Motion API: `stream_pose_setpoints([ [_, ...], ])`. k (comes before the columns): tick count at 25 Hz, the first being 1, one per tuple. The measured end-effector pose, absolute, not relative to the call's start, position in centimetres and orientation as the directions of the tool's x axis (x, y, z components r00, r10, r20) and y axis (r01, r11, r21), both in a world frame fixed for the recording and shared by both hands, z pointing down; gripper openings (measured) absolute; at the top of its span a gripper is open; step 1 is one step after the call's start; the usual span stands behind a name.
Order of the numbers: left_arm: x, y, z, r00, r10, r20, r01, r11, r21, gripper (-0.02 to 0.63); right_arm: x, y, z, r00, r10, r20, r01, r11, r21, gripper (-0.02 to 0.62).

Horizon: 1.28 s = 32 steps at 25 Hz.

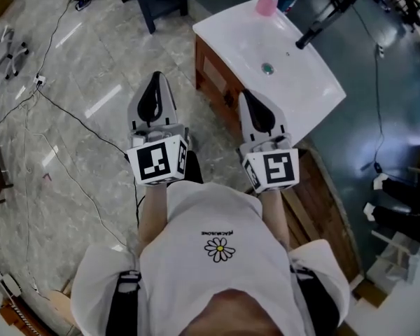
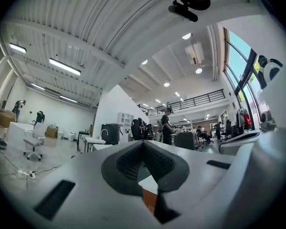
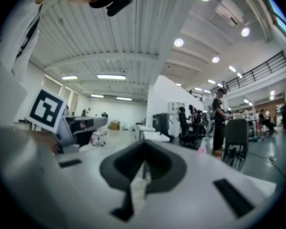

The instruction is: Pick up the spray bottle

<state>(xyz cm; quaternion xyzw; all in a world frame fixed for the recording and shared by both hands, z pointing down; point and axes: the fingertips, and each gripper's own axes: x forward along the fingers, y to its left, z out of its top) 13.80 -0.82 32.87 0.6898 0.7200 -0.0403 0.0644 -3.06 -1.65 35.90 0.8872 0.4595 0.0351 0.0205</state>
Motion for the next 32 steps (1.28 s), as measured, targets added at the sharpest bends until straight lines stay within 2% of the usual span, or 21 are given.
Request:
stream_pose_setpoints([
  [22,21.9,15.8,32.6,-0.165,0.978,-0.128,0.984,0.172,0.045,0.018,5.3,13.7,35.8,0.472,0.876,0.099,0.874,-0.48,0.079,0.031],
  [32,21.6,19.2,33.2,-0.162,0.98,-0.115,0.983,0.171,0.072,0.018,5.0,16.9,36.0,0.45,0.886,0.115,0.883,-0.46,0.089,0.031],
])
